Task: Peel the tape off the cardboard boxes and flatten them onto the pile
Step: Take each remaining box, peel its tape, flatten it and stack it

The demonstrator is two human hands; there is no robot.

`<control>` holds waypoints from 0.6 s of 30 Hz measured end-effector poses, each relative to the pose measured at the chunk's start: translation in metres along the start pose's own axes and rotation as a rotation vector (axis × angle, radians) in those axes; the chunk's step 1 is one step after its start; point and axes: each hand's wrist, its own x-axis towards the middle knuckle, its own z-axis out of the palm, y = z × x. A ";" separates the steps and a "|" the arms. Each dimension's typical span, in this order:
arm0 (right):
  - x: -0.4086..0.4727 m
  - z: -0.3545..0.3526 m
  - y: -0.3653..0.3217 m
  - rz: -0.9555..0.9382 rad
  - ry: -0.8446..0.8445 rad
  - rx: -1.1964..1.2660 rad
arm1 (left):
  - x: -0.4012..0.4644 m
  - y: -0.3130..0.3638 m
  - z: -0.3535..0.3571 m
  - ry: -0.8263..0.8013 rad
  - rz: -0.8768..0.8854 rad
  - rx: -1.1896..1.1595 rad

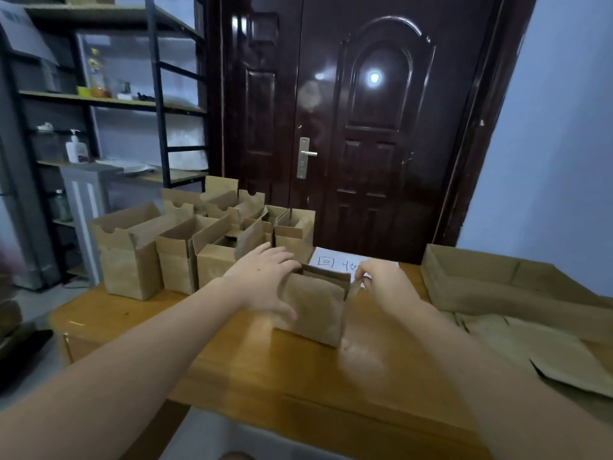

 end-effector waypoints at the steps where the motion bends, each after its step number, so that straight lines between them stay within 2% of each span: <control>1: -0.006 -0.004 0.014 0.030 0.027 0.036 | 0.002 0.004 0.001 0.006 0.021 -0.008; 5: -0.027 -0.008 0.060 0.039 0.198 0.067 | 0.013 0.025 0.012 0.137 0.161 -0.120; 7: -0.035 -0.006 0.072 0.057 0.200 0.048 | 0.020 0.034 0.018 0.178 0.121 -0.272; 9: -0.041 -0.006 0.081 0.096 0.194 0.029 | 0.024 0.042 0.021 0.149 0.023 -0.388; 11: -0.050 -0.007 0.087 0.122 0.089 -0.027 | 0.026 0.050 0.026 0.075 -0.066 -0.469; 14: -0.066 -0.005 0.084 0.121 -0.223 -0.107 | 0.030 0.053 0.043 0.019 -0.247 -0.645; 16: -0.072 0.002 0.081 0.125 -0.331 -0.109 | 0.031 0.052 0.058 -0.041 -0.296 -0.631; 18: -0.073 0.010 0.076 0.133 -0.349 -0.086 | 0.032 0.053 0.072 -0.143 -0.241 -0.528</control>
